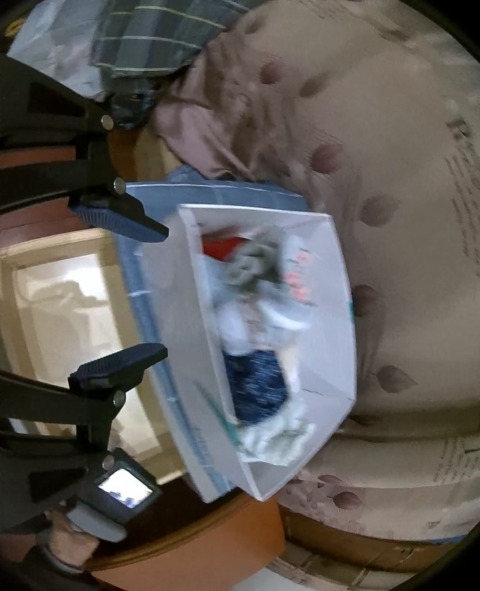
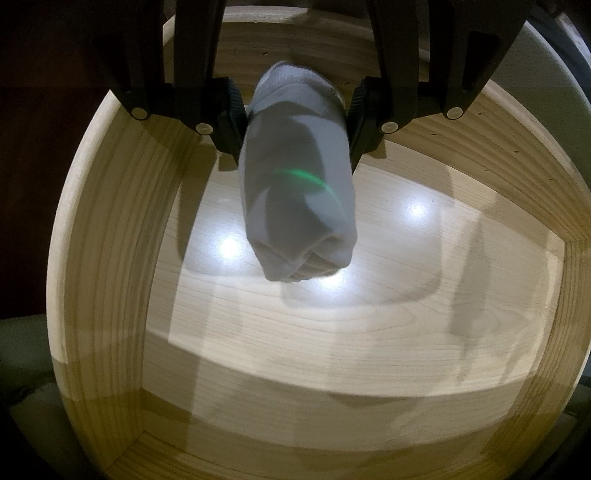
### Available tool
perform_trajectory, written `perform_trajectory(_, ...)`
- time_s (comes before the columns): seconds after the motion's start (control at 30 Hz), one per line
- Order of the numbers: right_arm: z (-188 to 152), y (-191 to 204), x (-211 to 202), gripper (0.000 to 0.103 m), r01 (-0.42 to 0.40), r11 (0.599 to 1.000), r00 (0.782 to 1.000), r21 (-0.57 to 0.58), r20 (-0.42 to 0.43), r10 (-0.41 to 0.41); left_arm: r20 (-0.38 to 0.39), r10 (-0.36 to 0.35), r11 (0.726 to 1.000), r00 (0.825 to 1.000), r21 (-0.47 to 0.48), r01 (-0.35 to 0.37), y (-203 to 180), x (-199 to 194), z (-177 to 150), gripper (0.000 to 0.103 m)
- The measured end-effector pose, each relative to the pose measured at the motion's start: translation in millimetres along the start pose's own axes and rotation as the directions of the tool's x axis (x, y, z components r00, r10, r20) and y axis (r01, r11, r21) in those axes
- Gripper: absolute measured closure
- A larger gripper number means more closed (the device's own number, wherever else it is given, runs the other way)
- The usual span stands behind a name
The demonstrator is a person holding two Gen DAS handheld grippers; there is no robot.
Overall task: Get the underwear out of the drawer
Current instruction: 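Lift the white sock out of the drawer toward the box with the right gripper while the left gripper withdraws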
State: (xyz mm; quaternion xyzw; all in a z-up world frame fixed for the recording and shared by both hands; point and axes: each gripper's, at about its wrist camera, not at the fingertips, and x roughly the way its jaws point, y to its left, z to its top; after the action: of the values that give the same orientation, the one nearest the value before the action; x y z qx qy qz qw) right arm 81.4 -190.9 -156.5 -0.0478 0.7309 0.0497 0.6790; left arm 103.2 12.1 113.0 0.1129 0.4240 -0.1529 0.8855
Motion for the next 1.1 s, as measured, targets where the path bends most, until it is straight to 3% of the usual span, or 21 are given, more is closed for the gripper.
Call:
perform_trajectory(0.23, -0.8, -0.2, 1.3, 0.061, 0.0, 1.0, 1.0, 0.001, 0.0, 0.0, -0.065, 0.035, 0.986, 0.997, -0.159, -0.045, 6.8, 27.8, -69.7, 0.045)
perform_trajectory(0.47, -1.0, -0.1, 1.5, 0.061, 0.0, 1.0, 1.0, 0.002, 0.0, 0.0, -0.103, 0.052, 0.972, 0.993, -0.222, -0.073, -4.0, 52.2, -110.3, 0.045)
perform_trajectory(0.77, -2.0, -0.6, 1.0, 0.061, 0.001, 1.0, 1.0, 0.002, 0.007, -0.001, -0.146, 0.075, 0.958, 0.986, -0.266, -0.112, -11.6, 75.9, -135.7, 0.045)
perform_trajectory(1.1, -11.0, -0.8, -17.3, 0.064, 0.046, 0.999, 0.99, -0.016, 0.134, -0.044, -0.142, 0.096, 0.948, 0.985, -0.287, -0.134, -9.9, 79.6, -141.4, 0.045)
